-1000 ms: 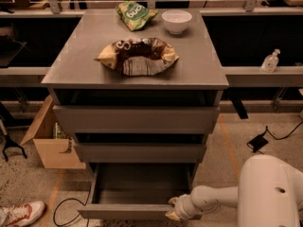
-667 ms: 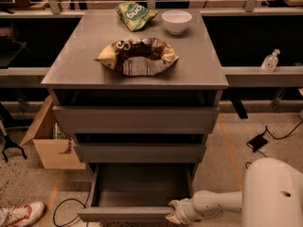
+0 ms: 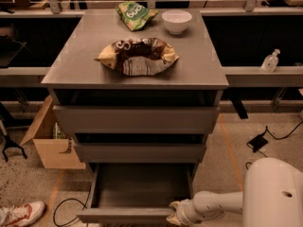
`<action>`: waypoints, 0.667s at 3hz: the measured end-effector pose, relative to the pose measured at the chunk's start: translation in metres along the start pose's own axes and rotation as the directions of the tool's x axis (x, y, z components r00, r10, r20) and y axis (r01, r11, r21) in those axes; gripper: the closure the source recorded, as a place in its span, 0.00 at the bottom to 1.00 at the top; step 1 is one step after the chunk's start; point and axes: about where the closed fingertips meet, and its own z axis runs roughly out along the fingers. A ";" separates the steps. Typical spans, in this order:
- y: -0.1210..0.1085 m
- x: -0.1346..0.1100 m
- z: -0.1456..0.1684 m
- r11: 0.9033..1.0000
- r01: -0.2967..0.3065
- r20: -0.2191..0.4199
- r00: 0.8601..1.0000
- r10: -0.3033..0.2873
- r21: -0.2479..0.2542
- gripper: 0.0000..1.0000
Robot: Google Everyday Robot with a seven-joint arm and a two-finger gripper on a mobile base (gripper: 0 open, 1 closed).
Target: Open bottom drawer
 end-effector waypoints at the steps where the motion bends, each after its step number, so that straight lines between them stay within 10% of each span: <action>1: 0.000 0.000 0.000 1.000 0.000 0.000 1.000 0.000 0.000 0.35; 2: 0.001 0.000 0.001 1.000 0.000 0.000 1.000 0.000 -0.003 0.12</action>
Offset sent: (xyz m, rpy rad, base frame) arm 0.0000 0.0000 0.0000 0.0000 0.0001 0.0001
